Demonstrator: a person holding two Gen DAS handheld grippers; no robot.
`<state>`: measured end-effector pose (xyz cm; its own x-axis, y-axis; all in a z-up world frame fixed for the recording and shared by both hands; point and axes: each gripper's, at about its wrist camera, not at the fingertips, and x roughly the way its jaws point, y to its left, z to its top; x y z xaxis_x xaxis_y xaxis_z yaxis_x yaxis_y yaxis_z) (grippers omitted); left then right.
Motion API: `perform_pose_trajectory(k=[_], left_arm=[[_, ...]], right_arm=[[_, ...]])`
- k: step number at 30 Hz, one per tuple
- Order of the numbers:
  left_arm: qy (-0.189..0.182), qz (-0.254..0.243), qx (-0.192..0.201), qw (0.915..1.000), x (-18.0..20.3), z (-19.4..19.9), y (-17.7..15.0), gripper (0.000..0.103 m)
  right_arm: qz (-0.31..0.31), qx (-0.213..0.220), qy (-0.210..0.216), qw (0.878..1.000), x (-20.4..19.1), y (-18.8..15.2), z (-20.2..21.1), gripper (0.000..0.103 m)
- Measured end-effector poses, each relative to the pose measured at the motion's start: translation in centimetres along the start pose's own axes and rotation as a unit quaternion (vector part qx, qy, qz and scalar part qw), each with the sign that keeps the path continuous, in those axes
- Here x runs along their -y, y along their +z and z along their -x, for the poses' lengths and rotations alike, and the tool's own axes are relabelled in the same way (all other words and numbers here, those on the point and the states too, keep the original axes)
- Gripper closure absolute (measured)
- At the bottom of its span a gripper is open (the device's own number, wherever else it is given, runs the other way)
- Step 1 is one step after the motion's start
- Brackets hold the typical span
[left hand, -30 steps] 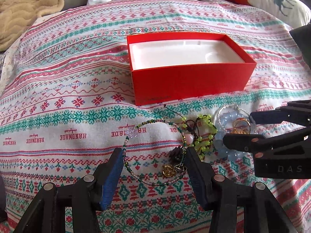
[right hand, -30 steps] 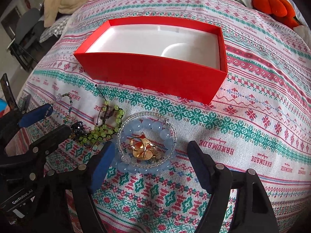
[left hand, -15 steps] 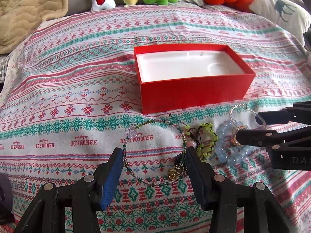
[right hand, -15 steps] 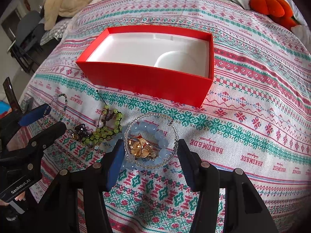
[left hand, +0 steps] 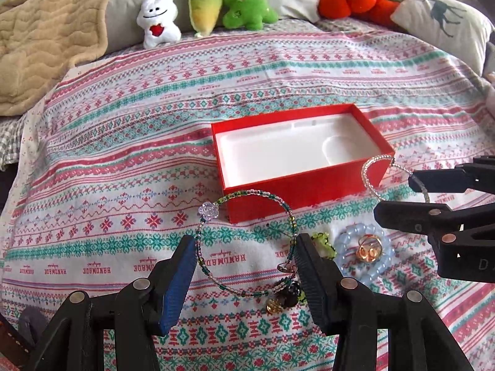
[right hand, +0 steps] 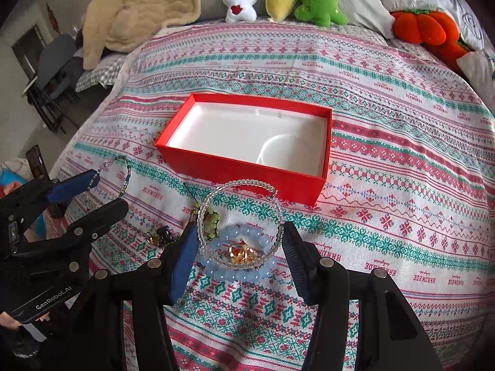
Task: Organize jewelry
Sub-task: 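Lower both held bracelets into the red box and open both tools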
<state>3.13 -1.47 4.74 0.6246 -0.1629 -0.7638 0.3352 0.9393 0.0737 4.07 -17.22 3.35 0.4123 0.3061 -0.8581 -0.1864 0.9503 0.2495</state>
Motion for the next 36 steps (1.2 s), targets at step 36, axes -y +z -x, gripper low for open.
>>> perform_pose_trajectory(k=[36], left_arm=[[-0.044,-0.007,0.001,0.9990,1.0,-9.4,6.2,0.045]], right_arm=[[-0.033,0.024,0.009,0.999,4.8,6.6,-5.5,0.043]])
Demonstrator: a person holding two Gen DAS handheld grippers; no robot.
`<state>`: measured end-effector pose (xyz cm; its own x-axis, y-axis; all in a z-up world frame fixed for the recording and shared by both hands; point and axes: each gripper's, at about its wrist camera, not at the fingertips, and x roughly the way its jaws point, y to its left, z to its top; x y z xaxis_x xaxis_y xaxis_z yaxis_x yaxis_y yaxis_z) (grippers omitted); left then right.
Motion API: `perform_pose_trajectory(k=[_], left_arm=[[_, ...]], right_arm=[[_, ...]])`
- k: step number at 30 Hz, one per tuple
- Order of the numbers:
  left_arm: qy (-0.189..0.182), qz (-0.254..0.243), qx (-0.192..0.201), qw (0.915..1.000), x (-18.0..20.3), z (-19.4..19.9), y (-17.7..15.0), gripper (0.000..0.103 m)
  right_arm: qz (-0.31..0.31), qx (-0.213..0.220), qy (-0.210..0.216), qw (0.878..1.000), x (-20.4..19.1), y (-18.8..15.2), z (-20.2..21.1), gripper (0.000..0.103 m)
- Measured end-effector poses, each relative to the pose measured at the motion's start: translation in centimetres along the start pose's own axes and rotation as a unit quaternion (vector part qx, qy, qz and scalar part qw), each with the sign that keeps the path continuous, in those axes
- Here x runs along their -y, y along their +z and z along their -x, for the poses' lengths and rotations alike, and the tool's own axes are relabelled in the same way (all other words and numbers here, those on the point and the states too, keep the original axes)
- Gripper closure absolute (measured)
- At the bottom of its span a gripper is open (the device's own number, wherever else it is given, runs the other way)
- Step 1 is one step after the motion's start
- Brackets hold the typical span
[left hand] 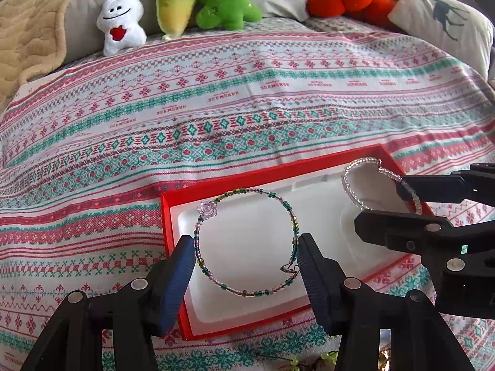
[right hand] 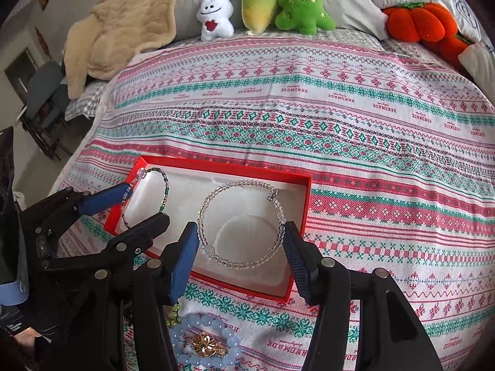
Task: Organize jewelry
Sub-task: 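Lower both held bracelets into the red box and open both tools, then pull both open tools back from the red box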
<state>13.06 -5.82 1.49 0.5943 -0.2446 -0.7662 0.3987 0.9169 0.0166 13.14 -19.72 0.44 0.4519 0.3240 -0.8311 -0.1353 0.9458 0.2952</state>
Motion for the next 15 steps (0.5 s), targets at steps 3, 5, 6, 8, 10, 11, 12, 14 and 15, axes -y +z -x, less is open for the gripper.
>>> perform_pose_trajectory(k=[3,5,6,8,10,11,12,14,15], left_arm=[[-0.006,-0.002,-0.002,1.0000,0.1,0.0,0.1,0.039],[-0.004,-0.007,0.000,1.0000,0.1,0.2,0.1,0.033],[-0.004,-0.009,0.000,1.0000,0.1,0.3,0.0,0.030],[-0.007,-0.011,0.000,0.9999,0.1,0.6,0.0,0.028],[-0.004,-0.013,0.001,0.9999,0.2,1.0,-0.1,0.025],[-0.003,-0.014,0.003,0.9999,0.2,1.3,-0.1,0.023],[-0.003,-0.013,0.004,0.9999,0.2,1.5,-0.1,0.021],[-0.003,-0.010,0.006,0.9999,0.2,2.1,-0.2,0.019],[-0.002,-0.009,0.007,0.9999,0.2,2.4,-0.2,0.017]], right_arm=[[-0.001,0.001,0.001,1.000,0.0,0.1,0.1,0.041],[-0.003,0.001,0.001,1.000,0.0,0.1,0.3,0.040],[-0.003,0.003,0.001,1.000,0.0,0.1,0.5,0.040],[-0.004,0.006,0.003,1.000,-0.1,0.1,1.0,0.039],[-0.007,0.011,0.006,1.000,-0.1,0.2,1.4,0.037],[-0.010,0.014,0.006,1.000,-0.1,0.2,1.7,0.037],[-0.012,0.016,0.006,1.000,-0.1,0.3,1.9,0.036],[-0.018,0.018,0.005,1.000,0.0,0.3,2.3,0.036],[-0.021,0.018,0.004,1.000,0.0,0.2,2.5,0.036]])
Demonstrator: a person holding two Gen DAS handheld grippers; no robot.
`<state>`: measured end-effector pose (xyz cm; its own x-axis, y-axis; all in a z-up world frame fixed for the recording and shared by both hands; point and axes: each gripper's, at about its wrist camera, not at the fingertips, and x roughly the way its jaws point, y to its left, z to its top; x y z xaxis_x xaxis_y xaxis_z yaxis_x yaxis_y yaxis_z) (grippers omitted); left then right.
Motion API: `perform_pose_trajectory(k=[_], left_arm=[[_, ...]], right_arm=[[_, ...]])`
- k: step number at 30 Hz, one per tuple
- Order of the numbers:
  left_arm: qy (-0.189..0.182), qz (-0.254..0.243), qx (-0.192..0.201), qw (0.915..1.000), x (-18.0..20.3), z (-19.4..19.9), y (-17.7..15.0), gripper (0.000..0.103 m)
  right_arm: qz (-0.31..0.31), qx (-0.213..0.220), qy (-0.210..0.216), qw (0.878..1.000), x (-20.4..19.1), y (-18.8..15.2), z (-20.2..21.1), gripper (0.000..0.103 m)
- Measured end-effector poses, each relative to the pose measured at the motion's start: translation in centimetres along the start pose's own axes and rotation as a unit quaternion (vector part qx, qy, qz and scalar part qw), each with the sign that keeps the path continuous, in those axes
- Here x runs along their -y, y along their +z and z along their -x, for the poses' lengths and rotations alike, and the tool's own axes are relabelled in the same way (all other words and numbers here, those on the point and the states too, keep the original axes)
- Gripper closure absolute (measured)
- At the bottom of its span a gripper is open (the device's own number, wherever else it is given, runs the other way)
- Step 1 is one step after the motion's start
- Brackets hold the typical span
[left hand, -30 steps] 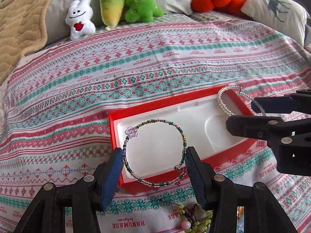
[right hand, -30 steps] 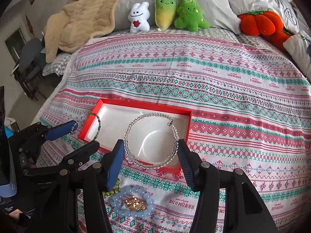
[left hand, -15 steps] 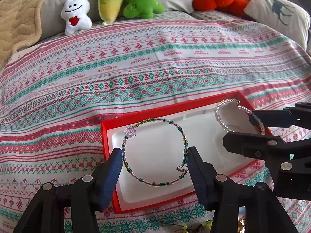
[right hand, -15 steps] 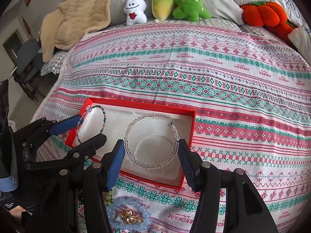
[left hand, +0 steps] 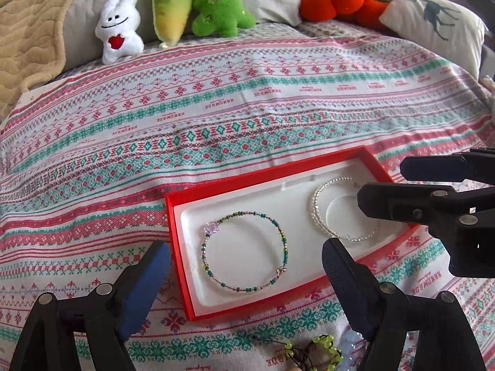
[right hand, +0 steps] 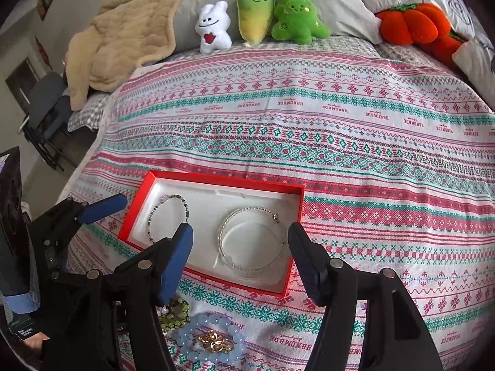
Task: Organize jewelry
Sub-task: 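Pull both open tools back from the red box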
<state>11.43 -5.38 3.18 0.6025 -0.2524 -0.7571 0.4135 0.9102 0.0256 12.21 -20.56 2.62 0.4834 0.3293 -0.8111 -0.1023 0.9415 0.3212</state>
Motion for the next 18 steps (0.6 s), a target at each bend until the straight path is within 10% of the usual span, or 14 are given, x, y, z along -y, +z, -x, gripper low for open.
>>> perform_pose_trajectory(k=[18], left_arm=[[0.047,0.051,-0.031,0.9971,-0.1,4.3,-3.1,0.002]], right_arm=[[-0.016,-0.011,-0.089,0.996,-1.1,-3.6,3.5,0.012]])
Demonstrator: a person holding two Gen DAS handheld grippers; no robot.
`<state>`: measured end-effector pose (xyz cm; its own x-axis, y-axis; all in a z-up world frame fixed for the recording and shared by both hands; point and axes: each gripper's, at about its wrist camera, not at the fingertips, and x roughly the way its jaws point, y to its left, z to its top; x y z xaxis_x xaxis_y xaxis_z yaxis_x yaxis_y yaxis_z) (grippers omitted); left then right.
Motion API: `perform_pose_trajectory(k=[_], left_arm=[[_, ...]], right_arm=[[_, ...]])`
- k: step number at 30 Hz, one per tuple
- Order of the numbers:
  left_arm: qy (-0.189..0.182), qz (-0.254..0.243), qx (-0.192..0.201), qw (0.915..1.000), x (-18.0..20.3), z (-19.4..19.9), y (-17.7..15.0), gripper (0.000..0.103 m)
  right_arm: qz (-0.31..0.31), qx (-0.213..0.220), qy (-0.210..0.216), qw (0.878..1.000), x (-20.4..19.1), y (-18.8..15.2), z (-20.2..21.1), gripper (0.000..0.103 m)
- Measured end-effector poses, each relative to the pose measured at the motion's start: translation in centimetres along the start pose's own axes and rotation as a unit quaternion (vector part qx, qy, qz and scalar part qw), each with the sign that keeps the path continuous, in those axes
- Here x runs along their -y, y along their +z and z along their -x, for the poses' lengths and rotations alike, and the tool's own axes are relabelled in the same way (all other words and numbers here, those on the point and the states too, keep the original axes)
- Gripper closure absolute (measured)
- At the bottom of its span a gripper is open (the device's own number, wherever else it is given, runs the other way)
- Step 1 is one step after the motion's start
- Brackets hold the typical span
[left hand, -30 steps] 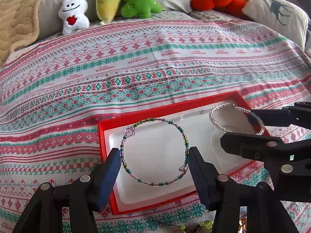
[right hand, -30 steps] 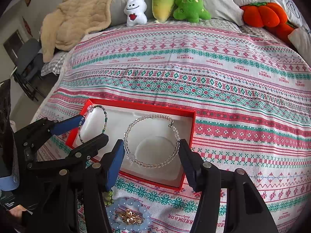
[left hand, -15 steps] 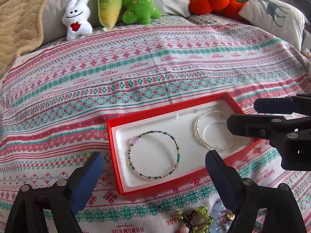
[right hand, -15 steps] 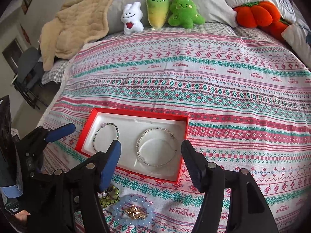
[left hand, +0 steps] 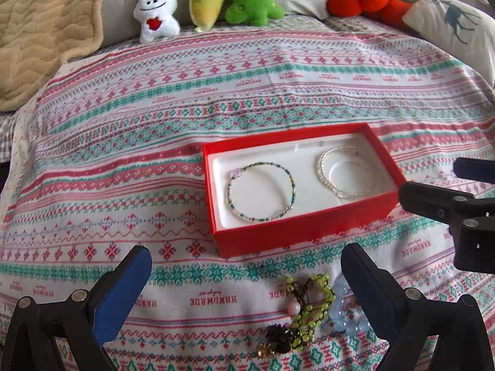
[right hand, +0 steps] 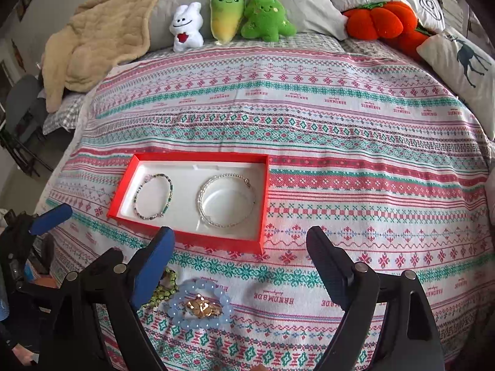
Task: Organize jewelry
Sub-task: 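Pull both open tools back from the red box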
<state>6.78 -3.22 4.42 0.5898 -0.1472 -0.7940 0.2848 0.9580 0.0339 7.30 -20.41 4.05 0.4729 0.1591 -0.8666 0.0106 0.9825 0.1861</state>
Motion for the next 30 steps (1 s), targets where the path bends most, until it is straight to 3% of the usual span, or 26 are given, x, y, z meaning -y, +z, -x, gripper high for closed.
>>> perform_pose_trajectory(k=[5,12,30], left_arm=[[-0.006,0.040,-0.027,0.9988,-0.8,0.2,-1.8,0.001],[0.015,0.014,-0.025,0.9995,-0.6,1.3,-4.2,0.001],[0.044,-0.017,-0.054,0.9974,-2.1,-0.6,-9.7,0.001]], right_arm=[[0.017,0.007,-0.027,0.999,-0.5,-1.7,1.4,0.009],[0.017,0.003,-0.037,0.999,0.2,-4.2,2.3,0.004],[0.083,-0.080,-0.032,0.993,-0.3,-11.2,-1.3,0.004]])
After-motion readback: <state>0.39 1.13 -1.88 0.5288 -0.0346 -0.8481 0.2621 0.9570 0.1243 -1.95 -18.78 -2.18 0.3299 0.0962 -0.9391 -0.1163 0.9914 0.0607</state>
